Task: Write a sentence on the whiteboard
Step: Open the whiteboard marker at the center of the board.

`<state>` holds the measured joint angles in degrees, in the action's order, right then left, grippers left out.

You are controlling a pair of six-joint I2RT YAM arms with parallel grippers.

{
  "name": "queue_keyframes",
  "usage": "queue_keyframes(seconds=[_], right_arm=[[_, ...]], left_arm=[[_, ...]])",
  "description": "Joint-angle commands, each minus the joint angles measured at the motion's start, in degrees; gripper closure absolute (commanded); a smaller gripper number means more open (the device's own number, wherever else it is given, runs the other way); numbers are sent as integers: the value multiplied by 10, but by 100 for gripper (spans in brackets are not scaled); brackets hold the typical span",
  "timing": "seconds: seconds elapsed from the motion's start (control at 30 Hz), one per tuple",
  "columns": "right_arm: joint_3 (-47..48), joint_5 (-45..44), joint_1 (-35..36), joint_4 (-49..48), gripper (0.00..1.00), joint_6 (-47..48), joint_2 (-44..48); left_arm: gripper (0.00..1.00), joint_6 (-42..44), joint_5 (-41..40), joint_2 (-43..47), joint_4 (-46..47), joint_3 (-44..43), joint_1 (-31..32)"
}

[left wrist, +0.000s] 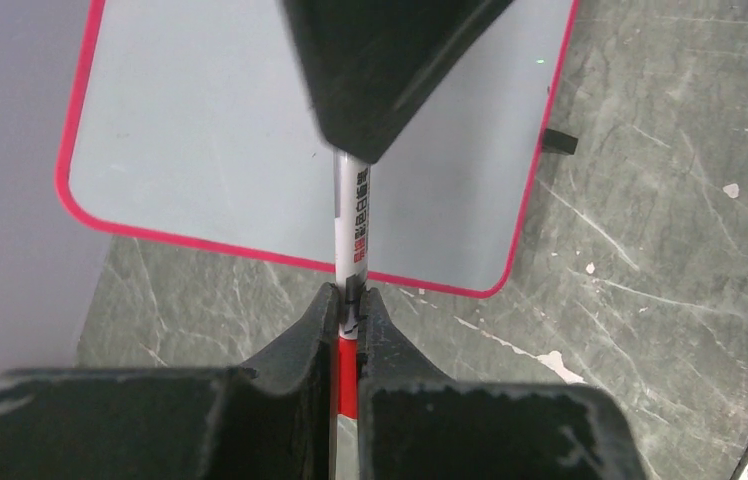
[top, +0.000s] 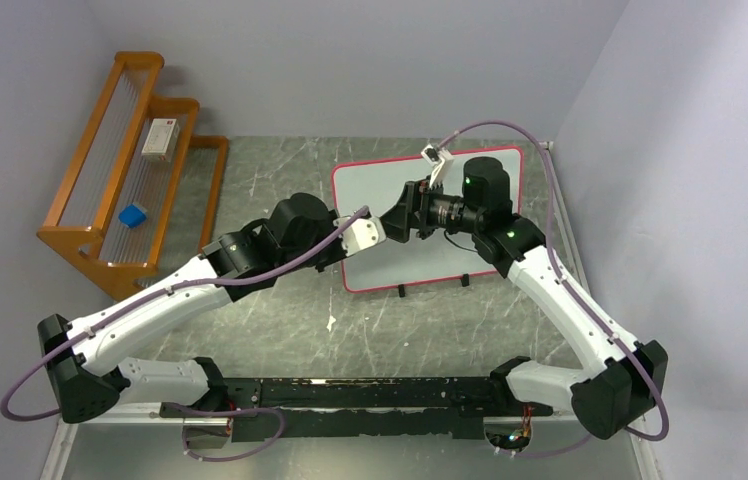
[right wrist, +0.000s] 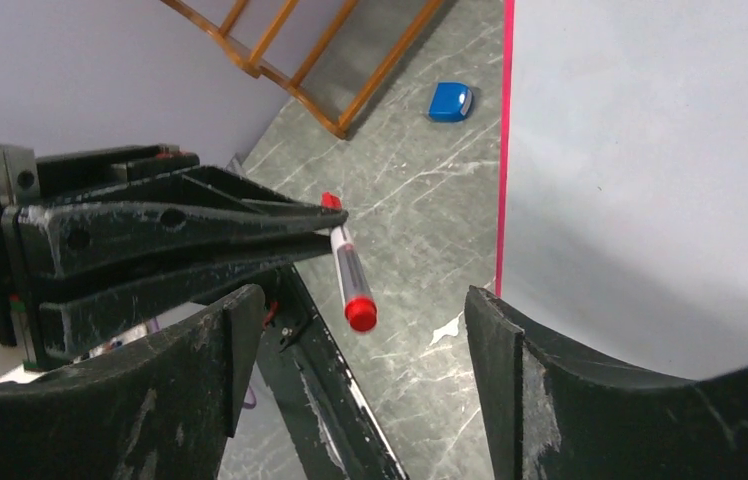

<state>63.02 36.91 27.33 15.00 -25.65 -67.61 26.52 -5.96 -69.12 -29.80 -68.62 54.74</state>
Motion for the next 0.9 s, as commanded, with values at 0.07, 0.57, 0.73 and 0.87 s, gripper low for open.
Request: queue_keyframes(seconds=[0.07,0.57,0.73,0.87], right_arm=[[21,21,5,-18,31,-18,-22],[17,36,30,-29,53,-19,-45],[19,40,33,-21,58,-13,-49],[14,32,33,-20,71,-11,-44]], left_arm=[[95,15,15,-11,33,-21,22],[95,18,6,-10,60,-11,29],[95,20,3,-9,65,-7,30],[95,20,5,-12,65,-5,29]])
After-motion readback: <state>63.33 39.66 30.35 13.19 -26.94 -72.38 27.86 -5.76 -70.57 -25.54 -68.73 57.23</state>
